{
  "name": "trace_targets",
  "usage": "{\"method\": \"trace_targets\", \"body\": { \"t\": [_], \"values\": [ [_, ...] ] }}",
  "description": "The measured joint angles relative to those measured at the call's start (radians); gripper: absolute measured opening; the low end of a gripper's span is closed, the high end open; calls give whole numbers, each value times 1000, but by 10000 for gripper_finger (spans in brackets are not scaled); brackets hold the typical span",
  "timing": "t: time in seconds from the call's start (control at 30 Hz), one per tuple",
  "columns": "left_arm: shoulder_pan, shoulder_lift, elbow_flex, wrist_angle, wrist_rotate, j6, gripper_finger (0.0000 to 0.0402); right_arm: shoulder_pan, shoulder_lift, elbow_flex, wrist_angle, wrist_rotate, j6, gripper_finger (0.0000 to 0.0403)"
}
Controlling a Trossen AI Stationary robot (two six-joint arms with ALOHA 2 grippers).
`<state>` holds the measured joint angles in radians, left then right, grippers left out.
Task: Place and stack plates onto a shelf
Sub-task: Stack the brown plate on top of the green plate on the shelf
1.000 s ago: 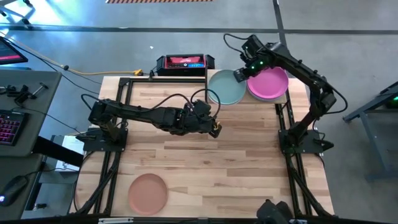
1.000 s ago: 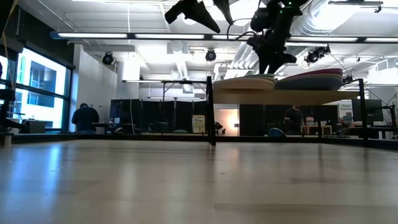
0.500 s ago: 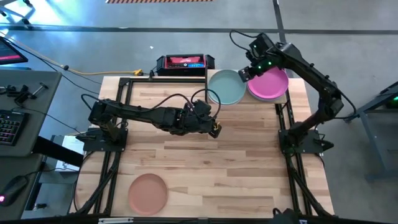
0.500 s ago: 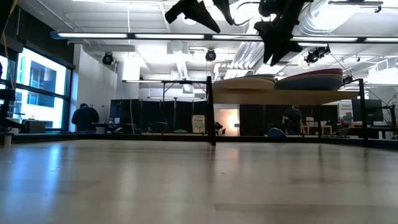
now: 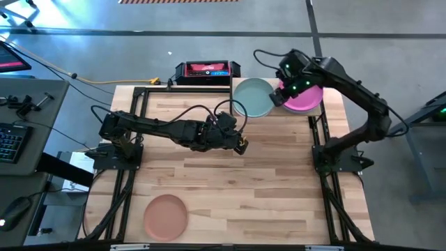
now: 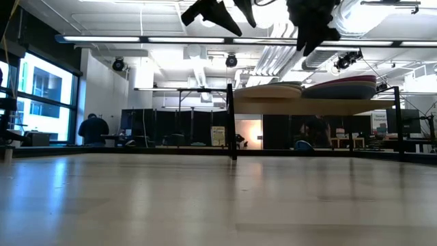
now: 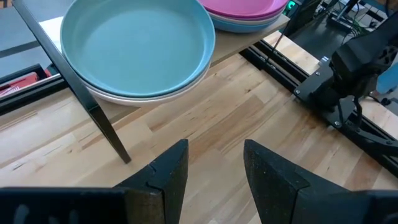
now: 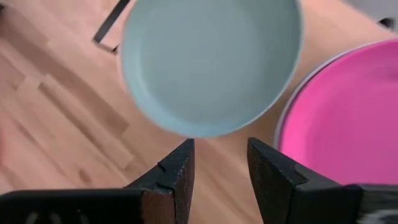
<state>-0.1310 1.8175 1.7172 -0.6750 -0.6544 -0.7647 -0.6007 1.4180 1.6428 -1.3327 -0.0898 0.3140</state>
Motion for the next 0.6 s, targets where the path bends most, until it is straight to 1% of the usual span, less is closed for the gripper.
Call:
{"method": "trace_targets", "body": {
  "t": [0.13, 0.2, 0.3, 0.4, 0.6],
  "values": [
    [7, 0, 0, -5, 13, 41, 145, 72, -21, 0, -23, 1, 47, 126],
    [7, 0, 0, -24, 71, 53, 145, 109, -31, 0, -28, 9, 71, 126],
    [7, 1, 0, -55, 194, 57, 145, 163, -42, 0, -32, 12, 104, 126],
    [0, 1, 0, -105, 287, 98, 145, 216, -46, 0, -33, 13, 134, 126],
    [-36, 1, 0, -312, 419, 88, 145, 306, -44, 0, -32, 15, 153, 126]
  ]
}}
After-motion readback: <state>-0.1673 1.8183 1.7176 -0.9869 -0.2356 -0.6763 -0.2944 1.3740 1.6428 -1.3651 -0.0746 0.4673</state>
